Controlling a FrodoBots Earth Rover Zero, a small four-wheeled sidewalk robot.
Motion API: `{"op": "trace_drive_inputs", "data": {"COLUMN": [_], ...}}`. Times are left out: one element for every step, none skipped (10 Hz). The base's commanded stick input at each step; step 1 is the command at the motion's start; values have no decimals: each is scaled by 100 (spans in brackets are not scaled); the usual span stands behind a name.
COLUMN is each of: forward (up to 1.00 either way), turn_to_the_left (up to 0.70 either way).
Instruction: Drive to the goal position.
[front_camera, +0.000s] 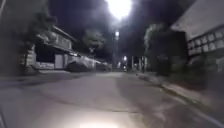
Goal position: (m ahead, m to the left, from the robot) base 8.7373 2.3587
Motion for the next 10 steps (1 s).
{"op": "trace_drive_inputs", "data": {"forward": [70,70,70,70,70,70,70,70,70,70], "turn_to_the_left": [0,0,0,-15,-35,-35,-35,-35,-35,-35]}}
